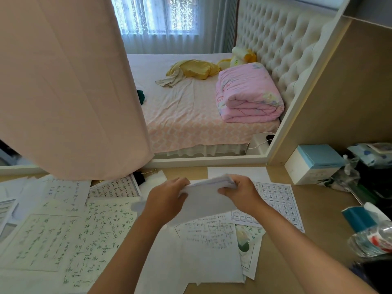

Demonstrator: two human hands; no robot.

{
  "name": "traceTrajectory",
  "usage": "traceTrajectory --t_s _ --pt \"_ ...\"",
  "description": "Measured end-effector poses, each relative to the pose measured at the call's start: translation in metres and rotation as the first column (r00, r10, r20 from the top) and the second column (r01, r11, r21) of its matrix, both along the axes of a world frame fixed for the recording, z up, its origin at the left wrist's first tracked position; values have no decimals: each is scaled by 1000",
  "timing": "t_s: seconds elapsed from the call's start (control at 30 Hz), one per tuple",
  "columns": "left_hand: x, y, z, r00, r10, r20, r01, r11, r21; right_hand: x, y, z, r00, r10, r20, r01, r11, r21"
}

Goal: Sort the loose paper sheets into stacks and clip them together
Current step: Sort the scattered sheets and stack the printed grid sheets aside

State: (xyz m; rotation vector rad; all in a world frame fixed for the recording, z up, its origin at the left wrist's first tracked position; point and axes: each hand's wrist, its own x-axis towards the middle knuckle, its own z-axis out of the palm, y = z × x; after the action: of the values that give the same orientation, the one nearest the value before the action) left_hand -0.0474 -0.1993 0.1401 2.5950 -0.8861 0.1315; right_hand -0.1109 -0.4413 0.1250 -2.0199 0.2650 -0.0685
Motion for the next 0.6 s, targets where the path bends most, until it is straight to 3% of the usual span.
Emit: traceTrajectory --t_s 0.1,0.13,0.2,0.23,0.27,0.33,0.37,0.43,0.6 --pt "14 32 -9 979 123 -162 -83 970 229 -6 -9 -11 997 -80 -15 82 989 122" --pt "18 44 -12 955 181 -236 -128 966 224 -10 -13 -17 995 -93 -25 96 980 174" --pt "20 62 -18 871 253 -421 -288 957 -21 -16 -19 -24 990 -125 -72 141 949 283" --pt "17 64 -21 812 259 -522 -417 885 -208 -18 -21 -29 983 -142 -113 173 926 337" --pt "10 61 -21 747 233 -622 -547 748 -376 -19 -22 -34 978 -146 -151 193 910 367" --pt "-11 47 -30 620 149 -770 -722 492 -486 -23 -21 -46 976 -92 -197 156 928 339" --pt "-21 39 -39 597 151 -788 -752 448 -484 -26 -18 -51 975 -55 -215 124 938 325" --pt "-36 28 -60 596 187 -781 -760 446 -473 -31 -11 -60 969 -38 -246 118 941 318" --pt "-50 17 -71 634 332 -699 -761 429 -486 -38 -3 -81 959 -137 -250 208 935 287"
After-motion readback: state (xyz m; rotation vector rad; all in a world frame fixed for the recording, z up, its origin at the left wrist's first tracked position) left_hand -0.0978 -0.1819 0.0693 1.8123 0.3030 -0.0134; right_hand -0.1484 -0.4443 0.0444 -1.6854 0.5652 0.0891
